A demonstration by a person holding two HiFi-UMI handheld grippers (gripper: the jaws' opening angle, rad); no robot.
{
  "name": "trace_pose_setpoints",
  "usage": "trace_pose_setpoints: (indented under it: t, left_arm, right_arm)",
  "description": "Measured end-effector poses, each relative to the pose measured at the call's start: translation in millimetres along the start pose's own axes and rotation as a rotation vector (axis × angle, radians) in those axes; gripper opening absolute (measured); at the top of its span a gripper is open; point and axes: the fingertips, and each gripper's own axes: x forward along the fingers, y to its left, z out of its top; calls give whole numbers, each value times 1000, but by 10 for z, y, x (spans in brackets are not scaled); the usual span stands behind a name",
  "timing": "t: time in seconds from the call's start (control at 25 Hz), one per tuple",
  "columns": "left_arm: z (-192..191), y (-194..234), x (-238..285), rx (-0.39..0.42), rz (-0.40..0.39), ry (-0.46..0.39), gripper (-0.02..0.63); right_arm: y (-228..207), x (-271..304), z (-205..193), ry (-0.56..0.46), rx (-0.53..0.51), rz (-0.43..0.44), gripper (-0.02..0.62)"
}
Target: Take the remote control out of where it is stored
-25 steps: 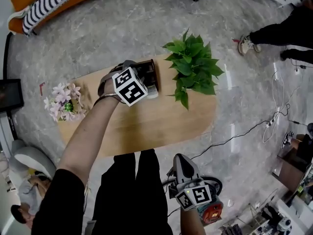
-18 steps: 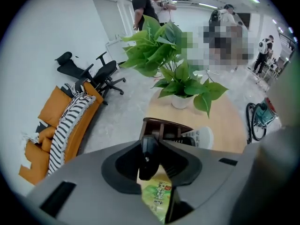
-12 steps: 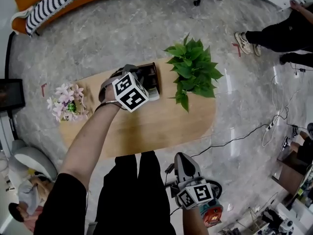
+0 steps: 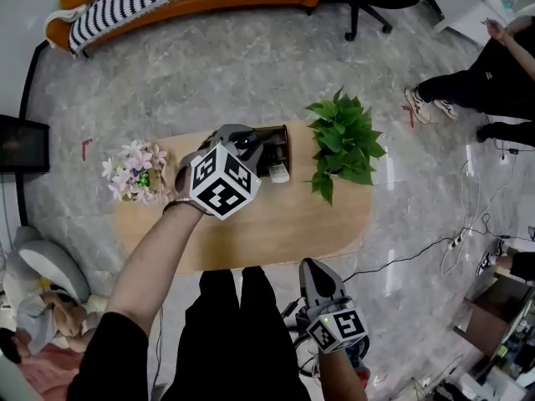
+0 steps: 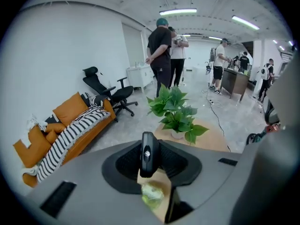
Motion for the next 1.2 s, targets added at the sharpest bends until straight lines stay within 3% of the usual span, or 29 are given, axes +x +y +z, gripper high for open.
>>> trace_pose_setpoints:
  t: [0.24, 0.4, 0.6, 0.76, 1.04, 1.2]
  left_arm:
    - [-211, -181, -732, -59, 13, -203, 109]
    - [-589, -463, -1055, -64, 2, -237, 109]
    - [-1455, -714, -1130, -113, 37, -106, 109]
    - [-2157, -606, -1163, -151, 145, 50, 109]
    - [-3034, -574, -1212, -26, 264, 263, 109]
    - [-3252, -645, -1087, 56, 338, 300, 109]
  right_arm:
    - [310, 200, -99, 51, -58, 86, 6]
    - [495, 372, -218, 92, -81, 144, 6]
    - [692, 566, -393, 141, -101, 199, 6]
    - [803, 676, -507, 169, -107, 225, 6]
    - [862, 769, -711, 216, -112, 241, 6]
    - [870, 829, -801, 237, -114, 248, 6]
